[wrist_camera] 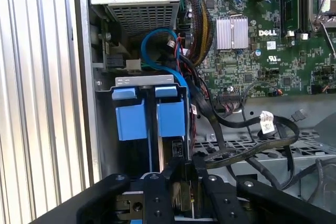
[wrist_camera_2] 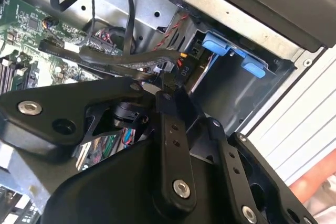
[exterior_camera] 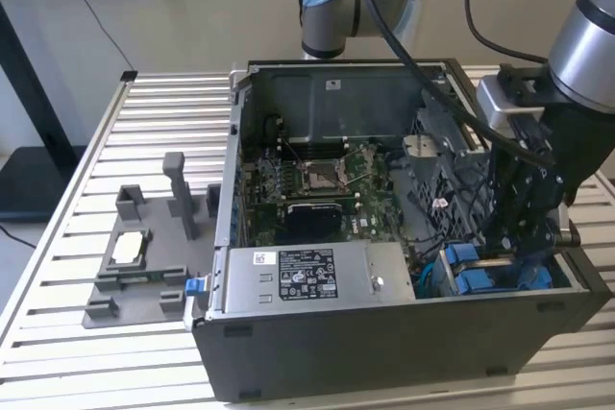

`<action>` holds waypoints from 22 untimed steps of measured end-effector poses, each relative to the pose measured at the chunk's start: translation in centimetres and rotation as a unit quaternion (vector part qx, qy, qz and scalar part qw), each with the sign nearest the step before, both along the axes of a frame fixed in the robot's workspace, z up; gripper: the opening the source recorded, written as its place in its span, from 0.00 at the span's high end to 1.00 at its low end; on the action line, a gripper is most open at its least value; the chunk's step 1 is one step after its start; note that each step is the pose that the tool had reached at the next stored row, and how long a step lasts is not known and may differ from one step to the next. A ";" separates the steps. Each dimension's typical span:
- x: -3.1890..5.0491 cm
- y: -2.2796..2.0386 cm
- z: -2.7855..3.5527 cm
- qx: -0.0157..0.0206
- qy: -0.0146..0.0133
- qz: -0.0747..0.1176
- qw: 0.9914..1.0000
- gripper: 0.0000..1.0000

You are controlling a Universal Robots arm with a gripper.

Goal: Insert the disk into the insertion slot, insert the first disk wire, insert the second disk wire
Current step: 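Insert the second disk wire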

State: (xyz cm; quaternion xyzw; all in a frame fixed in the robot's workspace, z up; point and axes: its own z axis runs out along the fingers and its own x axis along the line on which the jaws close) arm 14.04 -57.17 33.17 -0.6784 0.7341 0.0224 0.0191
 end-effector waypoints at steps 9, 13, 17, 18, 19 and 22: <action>-0.01 -0.01 0.46 -0.001 0.009 0.000 1.000 0.76; -0.01 0.00 0.77 -0.004 0.016 0.000 1.000 0.76; 0.00 -0.01 1.00 -0.008 0.024 0.000 1.000 0.76; -0.01 -0.01 1.00 -0.009 0.025 0.000 1.000 0.76; -0.01 -0.01 1.01 -0.009 0.025 0.000 1.000 0.76; 0.01 -0.01 1.02 -0.009 0.025 0.000 1.000 0.76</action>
